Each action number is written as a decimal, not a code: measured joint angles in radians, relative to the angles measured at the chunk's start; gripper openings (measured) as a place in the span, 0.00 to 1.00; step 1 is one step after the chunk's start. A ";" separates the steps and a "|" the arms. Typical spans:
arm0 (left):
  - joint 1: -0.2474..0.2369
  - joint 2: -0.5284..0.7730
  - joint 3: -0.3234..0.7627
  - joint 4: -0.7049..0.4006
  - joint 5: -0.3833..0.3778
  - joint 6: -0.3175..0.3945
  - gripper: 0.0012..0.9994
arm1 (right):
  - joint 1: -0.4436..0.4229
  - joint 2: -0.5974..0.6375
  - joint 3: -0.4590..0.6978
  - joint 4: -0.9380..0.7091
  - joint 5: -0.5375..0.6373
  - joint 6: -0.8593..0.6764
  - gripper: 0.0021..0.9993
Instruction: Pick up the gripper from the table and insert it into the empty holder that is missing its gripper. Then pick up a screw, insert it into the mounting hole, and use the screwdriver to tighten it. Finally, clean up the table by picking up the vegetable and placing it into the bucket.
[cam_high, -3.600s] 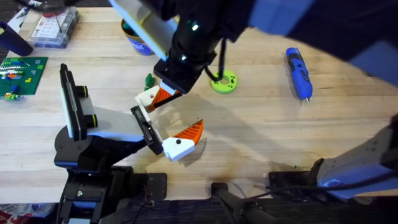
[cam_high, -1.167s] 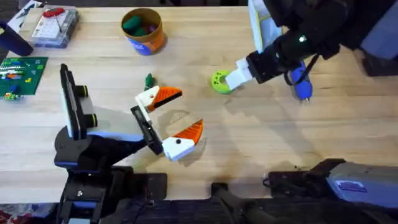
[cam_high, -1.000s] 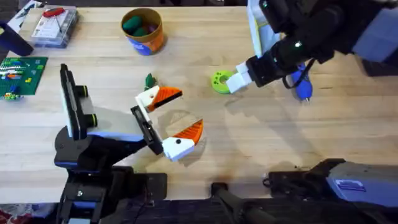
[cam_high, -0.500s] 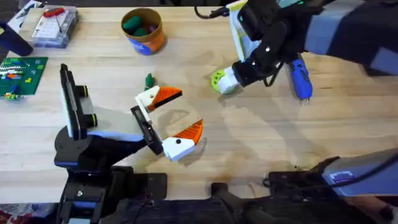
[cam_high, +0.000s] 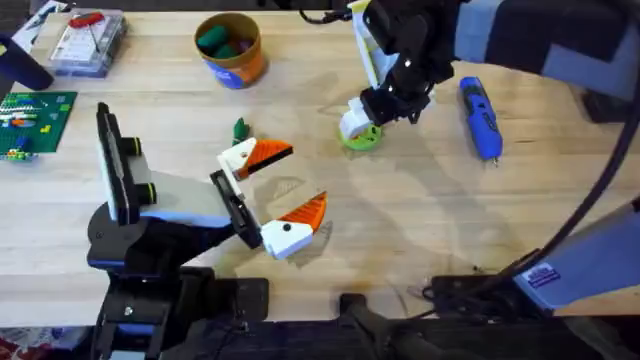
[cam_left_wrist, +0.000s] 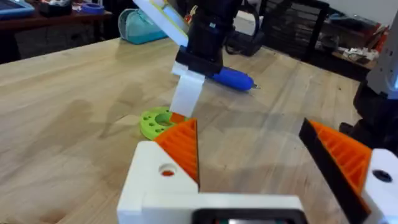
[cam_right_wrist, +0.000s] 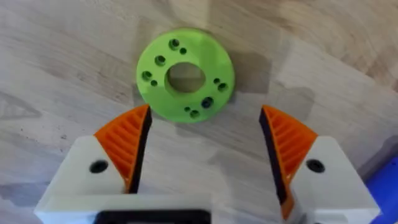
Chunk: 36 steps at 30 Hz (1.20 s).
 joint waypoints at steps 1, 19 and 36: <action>0.000 0.000 0.000 0.000 0.000 0.000 0.99 | 0.000 0.002 0.000 -0.003 0.000 0.000 0.99; 0.000 0.000 0.000 0.000 0.000 0.000 0.99 | 0.000 0.059 0.002 0.014 -0.001 0.003 0.67; 0.000 0.000 0.000 0.000 0.000 0.000 0.99 | 0.000 0.059 0.002 0.022 0.000 0.003 0.50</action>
